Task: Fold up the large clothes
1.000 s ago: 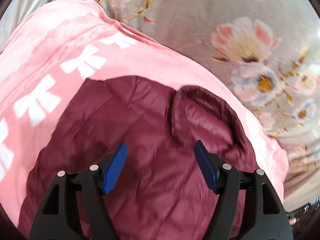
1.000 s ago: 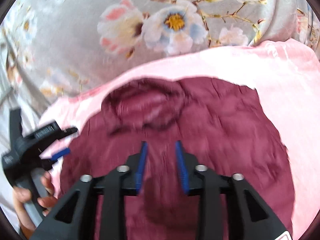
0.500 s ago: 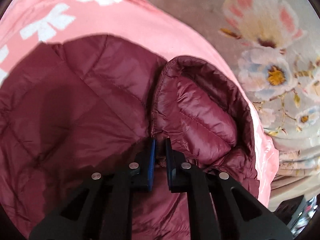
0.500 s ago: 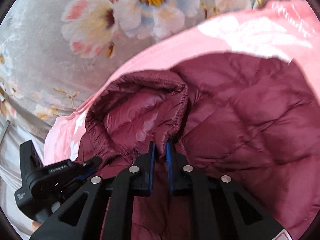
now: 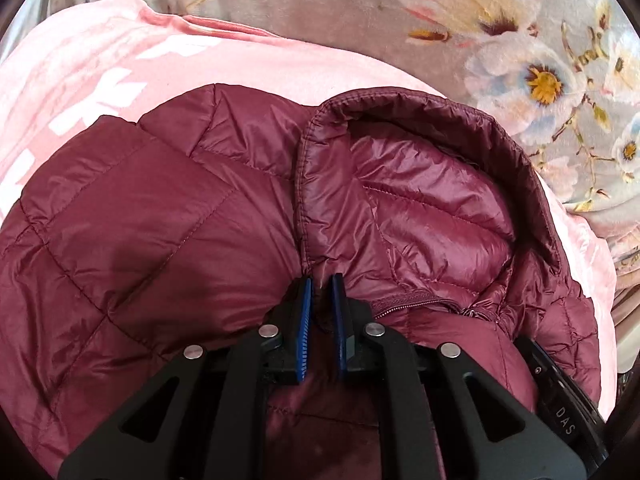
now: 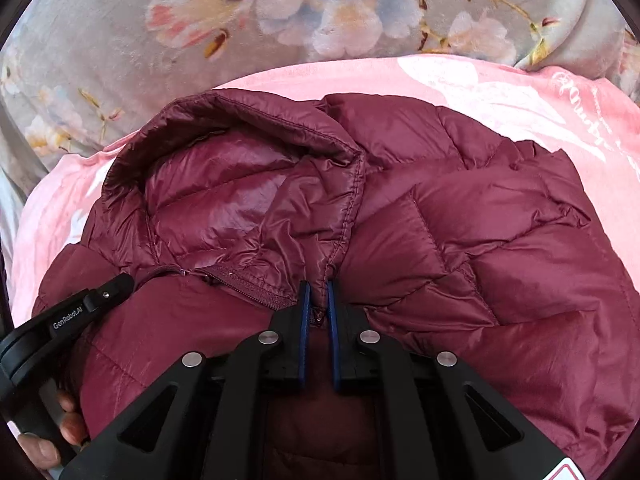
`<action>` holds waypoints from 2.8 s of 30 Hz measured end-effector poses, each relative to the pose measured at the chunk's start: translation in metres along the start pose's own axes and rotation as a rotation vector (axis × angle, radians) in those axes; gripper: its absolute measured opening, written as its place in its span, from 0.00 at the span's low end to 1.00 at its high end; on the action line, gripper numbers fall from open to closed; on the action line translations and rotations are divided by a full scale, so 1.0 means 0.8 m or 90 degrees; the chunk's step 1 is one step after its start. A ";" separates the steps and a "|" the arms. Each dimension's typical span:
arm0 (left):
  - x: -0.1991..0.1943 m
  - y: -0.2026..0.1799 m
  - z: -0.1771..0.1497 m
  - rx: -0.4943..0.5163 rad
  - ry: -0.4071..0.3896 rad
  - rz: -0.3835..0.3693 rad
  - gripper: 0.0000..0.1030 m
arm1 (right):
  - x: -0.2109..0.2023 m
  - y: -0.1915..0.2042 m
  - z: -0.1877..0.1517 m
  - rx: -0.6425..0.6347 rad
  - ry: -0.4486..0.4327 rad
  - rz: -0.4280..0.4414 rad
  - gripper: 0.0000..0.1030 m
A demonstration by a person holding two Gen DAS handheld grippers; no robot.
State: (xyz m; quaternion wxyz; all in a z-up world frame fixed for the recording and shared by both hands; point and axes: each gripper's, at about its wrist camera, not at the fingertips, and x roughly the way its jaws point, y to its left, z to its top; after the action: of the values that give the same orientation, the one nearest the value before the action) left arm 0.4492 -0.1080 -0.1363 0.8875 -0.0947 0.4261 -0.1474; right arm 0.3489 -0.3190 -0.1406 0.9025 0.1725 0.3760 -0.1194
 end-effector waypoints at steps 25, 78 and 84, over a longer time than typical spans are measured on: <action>-0.009 -0.012 0.174 -0.114 -0.023 0.011 0.45 | -0.013 -0.019 0.139 0.210 -0.084 0.146 0.25; -0.049 0.015 0.035 0.058 0.002 0.023 0.49 | -0.126 -0.016 0.005 -0.038 -0.088 -0.009 0.27; -0.199 0.079 -0.062 0.048 -0.045 0.029 0.67 | -0.284 -0.049 -0.123 -0.013 -0.118 0.039 0.51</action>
State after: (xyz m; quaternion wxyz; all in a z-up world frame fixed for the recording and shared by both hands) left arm 0.3278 0.0039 -0.0698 0.9082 -0.0566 0.3904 -0.1398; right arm 0.1162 -0.2955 -0.0508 0.9385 0.1626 0.2865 -0.1034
